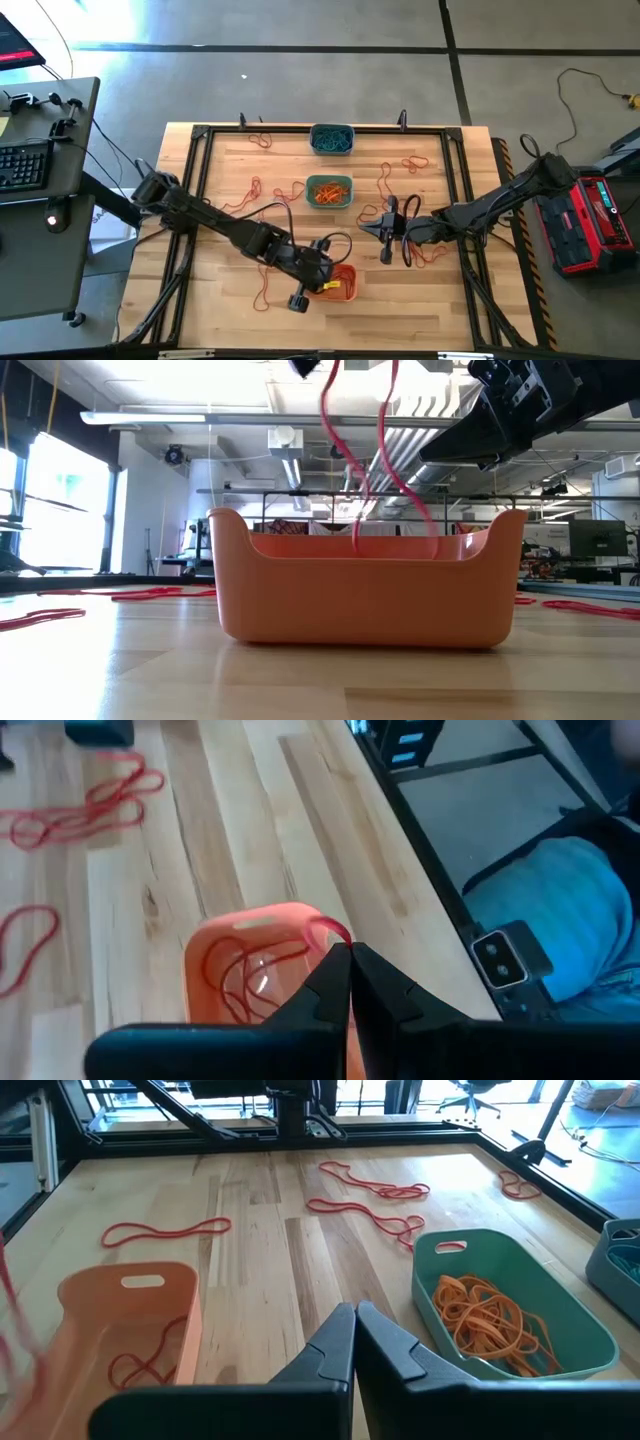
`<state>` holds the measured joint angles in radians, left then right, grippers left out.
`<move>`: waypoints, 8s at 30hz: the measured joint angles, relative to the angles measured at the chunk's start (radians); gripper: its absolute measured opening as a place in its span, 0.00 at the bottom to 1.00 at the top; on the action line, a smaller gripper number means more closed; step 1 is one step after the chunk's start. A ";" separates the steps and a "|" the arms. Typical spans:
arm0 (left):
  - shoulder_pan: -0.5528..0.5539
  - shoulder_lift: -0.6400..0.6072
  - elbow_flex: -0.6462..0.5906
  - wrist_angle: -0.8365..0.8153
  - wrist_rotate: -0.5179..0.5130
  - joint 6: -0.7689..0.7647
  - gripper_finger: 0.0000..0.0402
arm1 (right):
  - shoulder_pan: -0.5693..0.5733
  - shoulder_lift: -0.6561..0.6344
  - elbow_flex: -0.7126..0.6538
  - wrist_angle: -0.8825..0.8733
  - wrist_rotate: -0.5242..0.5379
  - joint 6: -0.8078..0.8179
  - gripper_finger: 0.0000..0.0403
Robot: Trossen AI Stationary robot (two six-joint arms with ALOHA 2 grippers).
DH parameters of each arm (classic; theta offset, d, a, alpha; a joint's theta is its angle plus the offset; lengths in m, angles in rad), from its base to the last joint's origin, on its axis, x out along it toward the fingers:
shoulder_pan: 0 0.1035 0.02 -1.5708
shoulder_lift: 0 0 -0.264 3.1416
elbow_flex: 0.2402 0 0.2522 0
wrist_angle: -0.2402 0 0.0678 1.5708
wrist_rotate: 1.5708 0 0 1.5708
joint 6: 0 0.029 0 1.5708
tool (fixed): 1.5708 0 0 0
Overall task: Sort rubber bands into baskets
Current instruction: Put the red rubber band into the orange bin
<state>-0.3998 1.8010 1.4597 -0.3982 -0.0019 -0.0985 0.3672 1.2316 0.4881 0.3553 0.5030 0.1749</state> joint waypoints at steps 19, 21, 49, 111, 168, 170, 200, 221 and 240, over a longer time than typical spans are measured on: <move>0.108 0.077 -0.024 -0.060 0.061 0.030 0.00 | 0.000 0.020 0.001 0.003 0.001 0.003 0.00; 0.119 0.092 -0.023 -0.051 0.101 0.031 0.00 | 0.000 0.035 0.000 -0.002 0.004 0.004 0.00; 0.159 0.154 -0.018 -0.027 0.233 0.047 0.29 | -0.003 0.112 0.000 0.046 -0.002 0.008 0.00; 0.715 -0.388 -0.838 -0.380 -0.132 -0.248 0.38 | -0.002 0.112 0.000 0.007 -0.036 0.008 0.00; 0.213 -0.358 -0.323 -0.269 -0.110 -0.268 0.00 | -0.002 0.112 0.000 0.006 -0.035 0.004 0.00; 0.188 -0.339 -0.303 -0.249 -0.107 -0.273 0.00 | -0.003 0.112 0.000 0.006 -0.035 0.004 0.00; 0.047 0.052 0.186 -0.261 0.002 -0.086 0.00 | -0.003 0.111 0.000 0.006 -0.040 0.004 0.00; 0.116 0.070 0.000 -0.127 0.077 -0.100 0.00 | -0.003 0.112 0.000 0.004 -0.039 0.008 0.00; 0.157 0.235 0.070 -0.180 0.185 -0.032 0.04 | -0.003 0.112 0.000 -0.004 -0.037 0.028 0.00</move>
<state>-0.2431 2.0357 1.5297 -0.5783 0.1834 -0.1306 0.3645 1.3437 0.4877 0.3512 0.4660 0.2027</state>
